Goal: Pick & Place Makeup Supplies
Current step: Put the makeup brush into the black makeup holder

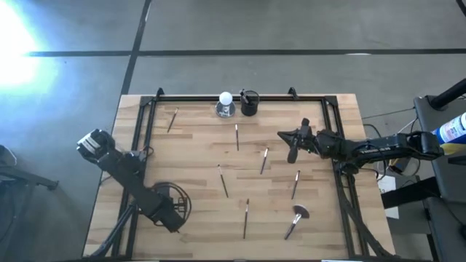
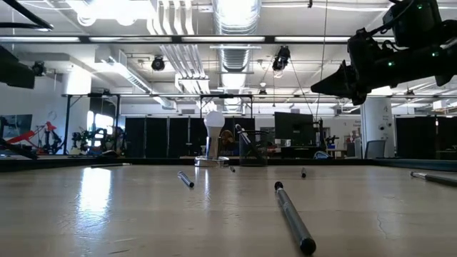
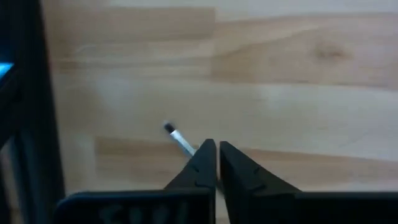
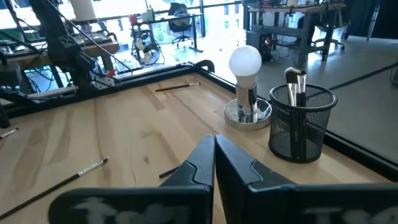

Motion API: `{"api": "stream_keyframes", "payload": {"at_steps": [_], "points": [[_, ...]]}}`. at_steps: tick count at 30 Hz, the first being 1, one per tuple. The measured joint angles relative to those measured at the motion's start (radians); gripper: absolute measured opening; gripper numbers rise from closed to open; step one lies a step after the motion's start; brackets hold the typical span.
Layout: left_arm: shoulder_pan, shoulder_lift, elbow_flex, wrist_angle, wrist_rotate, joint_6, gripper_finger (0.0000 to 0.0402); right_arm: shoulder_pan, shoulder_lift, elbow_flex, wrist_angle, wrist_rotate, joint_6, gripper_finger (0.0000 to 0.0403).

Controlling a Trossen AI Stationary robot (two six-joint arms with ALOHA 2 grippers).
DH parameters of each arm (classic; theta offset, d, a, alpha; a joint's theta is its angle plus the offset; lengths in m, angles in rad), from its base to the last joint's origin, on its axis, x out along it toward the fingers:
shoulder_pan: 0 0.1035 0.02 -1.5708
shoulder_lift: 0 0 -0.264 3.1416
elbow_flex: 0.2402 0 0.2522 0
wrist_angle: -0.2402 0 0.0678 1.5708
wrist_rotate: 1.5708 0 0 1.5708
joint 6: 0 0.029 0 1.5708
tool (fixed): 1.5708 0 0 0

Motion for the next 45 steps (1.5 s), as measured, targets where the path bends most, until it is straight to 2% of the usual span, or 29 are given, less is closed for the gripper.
{"api": "stream_keyframes", "payload": {"at_steps": [5, 11, 15, 22, 26, 32, 35, 40, 45], "points": [[-0.039, 0.004, -0.004, 0.002, 0.081, -0.041, 0.0059, 0.0, 0.0, 0.0, 0.0, 0.0, -0.003, 0.0008], [-0.043, 0.011, -0.061, 0.081, 0.06, -0.047, 0.008, 0.0, 0.0, 0.0, 0.0, 0.001, -0.003, 0.0008], [-0.042, 0.01, -0.116, 0.18, 0.055, -0.047, 0.008, 0.0, 0.0, 0.0, 0.0, 0.002, -0.003, 0.0008], [-0.026, 0.007, -0.128, 0.199, 0.009, -0.012, 0.008, 0.0, 0.0, 0.0, 0.0, 0.002, -0.003, 0.0008], [-0.016, 0.009, -0.13, 0.225, -0.094, 0.031, 0.0074, 0.0, 0.0, 0.0, 0.001, 0.002, -0.003, 0.0008], [0.007, 0.024, -0.131, 0.258, -0.27, 0.084, 0.0035, 0.0, 0.0, 0.0, 0.001, 0.002, -0.003, 0.0008], [0.021, 0.044, -0.132, 0.289, -0.323, 0.114, 0.0017, 0.0, 0.001, 0.0, 0.001, 0.002, -0.003, 0.0008], [0.024, 0.052, -0.12, 0.316, -0.344, 0.192, 0.0005, 0.0, 0.001, 0.0, 0.001, 0.002, -0.003, 0.0008], [0.031, -0.008, -0.072, 0.295, -0.246, 0.366, 0.0018, 0.0, 0.001, 0.0, 0.001, 0.002, -0.002, 0.0008]]}}
